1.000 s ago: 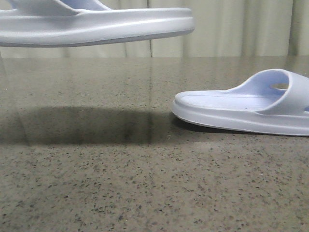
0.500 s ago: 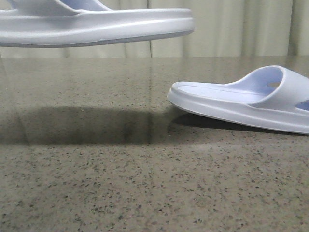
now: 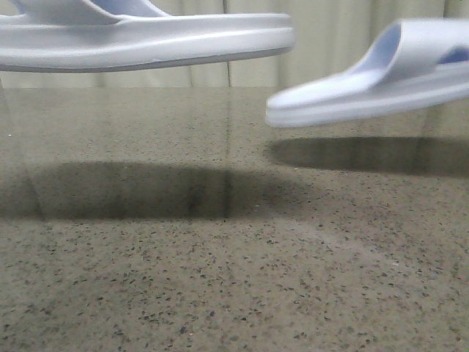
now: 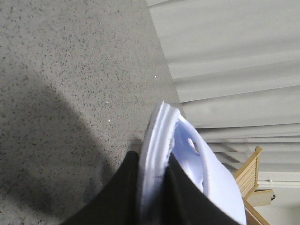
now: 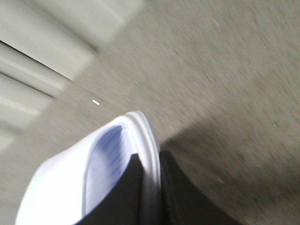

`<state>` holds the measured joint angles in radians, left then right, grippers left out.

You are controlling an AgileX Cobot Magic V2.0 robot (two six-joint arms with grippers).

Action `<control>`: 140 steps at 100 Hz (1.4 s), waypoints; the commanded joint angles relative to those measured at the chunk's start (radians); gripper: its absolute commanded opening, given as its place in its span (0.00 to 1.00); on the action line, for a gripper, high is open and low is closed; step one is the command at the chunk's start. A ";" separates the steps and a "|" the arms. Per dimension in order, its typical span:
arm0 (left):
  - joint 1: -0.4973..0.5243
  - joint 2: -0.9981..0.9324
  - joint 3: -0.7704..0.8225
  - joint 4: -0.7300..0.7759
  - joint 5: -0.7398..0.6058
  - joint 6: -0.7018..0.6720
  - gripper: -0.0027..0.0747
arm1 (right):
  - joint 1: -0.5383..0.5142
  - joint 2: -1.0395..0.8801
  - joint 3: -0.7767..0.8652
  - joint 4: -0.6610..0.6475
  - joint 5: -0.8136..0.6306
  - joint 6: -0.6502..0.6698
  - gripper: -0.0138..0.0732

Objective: Insert blue slippers together front up

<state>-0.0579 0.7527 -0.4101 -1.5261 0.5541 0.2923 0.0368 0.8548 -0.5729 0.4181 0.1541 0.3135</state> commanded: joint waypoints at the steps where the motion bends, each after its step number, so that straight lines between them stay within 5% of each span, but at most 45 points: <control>1: -0.006 -0.006 -0.026 -0.045 0.014 0.000 0.06 | 0.000 -0.047 -0.073 0.000 -0.076 -0.004 0.04; 30: -0.006 -0.006 -0.026 -0.045 0.019 0.000 0.06 | 0.000 -0.164 -0.179 0.012 0.016 -0.004 0.04; 68: -0.006 -0.006 -0.026 -0.058 0.026 -0.002 0.06 | 0.027 -0.223 -0.180 0.199 0.251 -0.089 0.04; 140: -0.006 -0.006 -0.026 -0.112 0.074 -0.002 0.06 | 0.128 -0.125 -0.175 0.280 0.256 -0.139 0.04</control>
<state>-0.0579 0.7527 -0.4101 -1.5755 0.5975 0.2923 0.1638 0.7043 -0.7167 0.6634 0.4794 0.1923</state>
